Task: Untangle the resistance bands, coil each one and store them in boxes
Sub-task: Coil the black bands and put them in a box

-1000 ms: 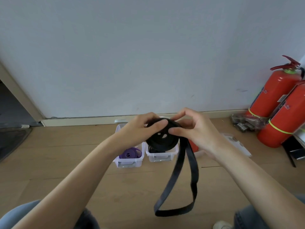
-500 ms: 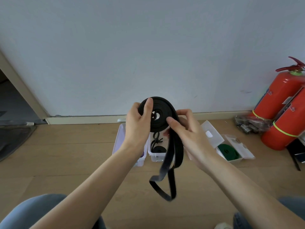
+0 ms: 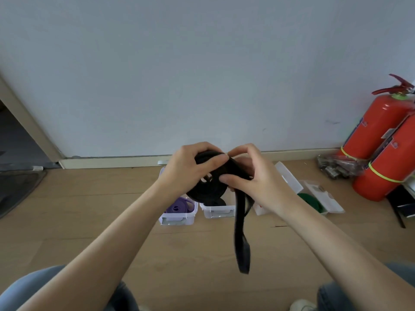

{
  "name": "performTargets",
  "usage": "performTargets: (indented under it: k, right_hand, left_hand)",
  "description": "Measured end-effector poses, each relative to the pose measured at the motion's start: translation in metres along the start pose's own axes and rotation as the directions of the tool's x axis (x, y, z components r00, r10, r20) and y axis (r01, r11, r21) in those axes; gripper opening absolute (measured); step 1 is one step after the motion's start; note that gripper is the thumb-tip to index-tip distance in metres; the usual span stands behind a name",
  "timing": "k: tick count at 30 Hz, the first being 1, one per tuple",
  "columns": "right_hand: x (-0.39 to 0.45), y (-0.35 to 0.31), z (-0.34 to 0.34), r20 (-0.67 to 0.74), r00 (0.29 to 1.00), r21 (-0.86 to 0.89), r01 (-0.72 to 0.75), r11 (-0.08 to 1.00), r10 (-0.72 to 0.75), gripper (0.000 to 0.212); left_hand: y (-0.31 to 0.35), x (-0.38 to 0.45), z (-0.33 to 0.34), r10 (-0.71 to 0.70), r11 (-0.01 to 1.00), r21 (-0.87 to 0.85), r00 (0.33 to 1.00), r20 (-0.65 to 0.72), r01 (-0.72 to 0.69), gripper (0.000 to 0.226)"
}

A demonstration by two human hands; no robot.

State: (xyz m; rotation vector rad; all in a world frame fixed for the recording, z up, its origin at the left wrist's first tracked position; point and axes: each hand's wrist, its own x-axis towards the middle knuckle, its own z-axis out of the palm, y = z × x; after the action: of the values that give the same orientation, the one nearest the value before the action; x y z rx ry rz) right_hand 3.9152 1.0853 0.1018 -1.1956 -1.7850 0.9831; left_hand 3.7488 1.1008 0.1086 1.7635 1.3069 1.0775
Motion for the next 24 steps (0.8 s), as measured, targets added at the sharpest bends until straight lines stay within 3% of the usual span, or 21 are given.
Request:
performTargets:
  k: [2, 4, 7, 12, 16, 20, 24]
  right_hand:
    - [0.001, -0.002, -0.008, 0.029, 0.998, 0.117, -0.064, 0.991, 0.061, 0.017]
    - [0.001, -0.005, -0.014, 0.057, 0.995, 0.118, -0.090, 0.989, 0.084, 0.012]
    - [0.001, -0.007, -0.017, 0.057, 0.995, 0.062, -0.083, 0.995, 0.080, 0.018]
    - [0.003, -0.008, -0.025, 0.024, 0.999, -0.007, -0.021, 1.000, 0.021, 0.009]
    - [0.002, -0.011, -0.031, -0.019, 0.997, 0.186, -0.071, 0.980, 0.076, 0.009]
    - [-0.005, -0.012, -0.015, 0.095, 0.991, 0.242, -0.120, 0.963, 0.099, 0.006]
    - [-0.007, -0.007, 0.001, -0.043, 0.992, 0.330, -0.102, 0.939, 0.122, 0.009]
  left_hand:
    - [-0.002, 0.004, -0.006, -0.058, 0.995, -0.091, 0.995, -0.085, 0.050, 0.011]
    - [-0.006, 0.007, -0.009, -0.110, 0.990, -0.099, 0.985, -0.130, 0.097, 0.017]
    - [-0.008, 0.007, -0.008, -0.115, 0.990, -0.092, 0.987, -0.109, 0.105, 0.015]
    - [-0.009, 0.008, -0.008, -0.057, 0.998, -0.011, 0.998, -0.042, 0.056, 0.010]
    - [-0.007, 0.008, -0.010, -0.061, 0.997, 0.041, 0.998, -0.022, 0.062, 0.021]
    - [-0.004, 0.009, -0.011, -0.081, 0.988, -0.137, 0.993, -0.091, 0.068, 0.021]
    - [-0.002, 0.009, -0.007, -0.116, 0.979, -0.181, 0.988, -0.098, 0.097, 0.021]
